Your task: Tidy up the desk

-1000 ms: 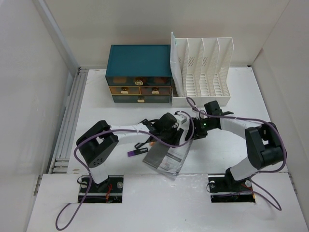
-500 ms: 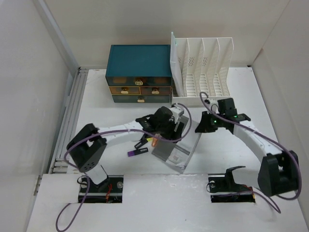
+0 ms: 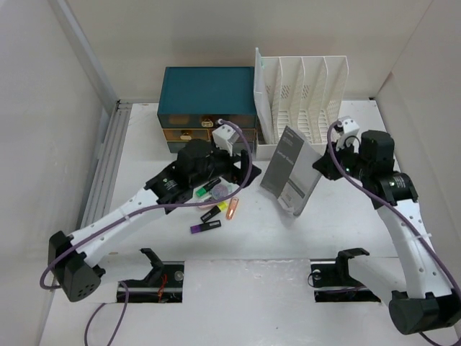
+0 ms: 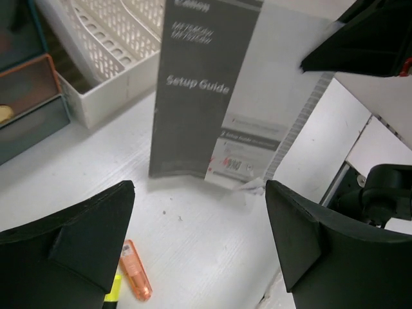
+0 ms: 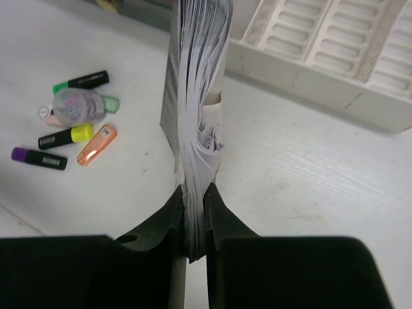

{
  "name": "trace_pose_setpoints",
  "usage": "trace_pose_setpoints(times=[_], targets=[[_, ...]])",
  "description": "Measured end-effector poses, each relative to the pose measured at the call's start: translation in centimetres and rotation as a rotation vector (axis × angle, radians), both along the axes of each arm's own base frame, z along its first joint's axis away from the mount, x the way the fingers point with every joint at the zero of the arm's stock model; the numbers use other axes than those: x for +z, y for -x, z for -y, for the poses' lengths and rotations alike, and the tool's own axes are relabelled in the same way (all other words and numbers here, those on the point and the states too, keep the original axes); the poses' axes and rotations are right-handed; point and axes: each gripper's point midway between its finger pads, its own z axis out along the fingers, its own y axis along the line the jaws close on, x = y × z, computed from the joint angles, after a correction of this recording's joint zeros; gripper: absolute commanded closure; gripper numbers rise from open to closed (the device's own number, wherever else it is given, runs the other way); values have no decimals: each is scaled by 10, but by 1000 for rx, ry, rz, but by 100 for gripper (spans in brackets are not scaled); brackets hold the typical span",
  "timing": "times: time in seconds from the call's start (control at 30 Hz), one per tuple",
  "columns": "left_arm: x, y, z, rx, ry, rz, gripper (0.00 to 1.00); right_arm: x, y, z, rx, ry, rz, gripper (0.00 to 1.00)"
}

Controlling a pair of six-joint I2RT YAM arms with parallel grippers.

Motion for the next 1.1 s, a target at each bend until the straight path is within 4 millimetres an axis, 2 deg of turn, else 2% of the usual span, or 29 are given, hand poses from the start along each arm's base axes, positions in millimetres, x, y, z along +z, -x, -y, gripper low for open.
trace_pose_setpoints(times=[0.13,0.33,0.43,0.5,0.63,0.83,0.97,1.1], targets=[[12,-2,-20,45,22,38,20,50,-4,10,-40,35,112,100],[-6,-4,-43,95,4,32,20,157,-16,32,-148,75,376,100],[-13,-5,-45,104,-10,23,20,190,-29,43,-216,94,487,100],[-13,-6,-46,111,-11,26,20,201,-43,51,-268,109,533,100],[-9,-8,-51,130,-4,38,20,198,-81,60,-346,142,555,100],[-4,-10,-55,154,0,53,20,158,-137,59,-413,195,499,100],[-5,-11,-56,159,-5,56,20,132,-161,60,-438,223,459,100],[-5,-11,-56,160,-5,57,20,123,-178,57,-453,218,460,100]])
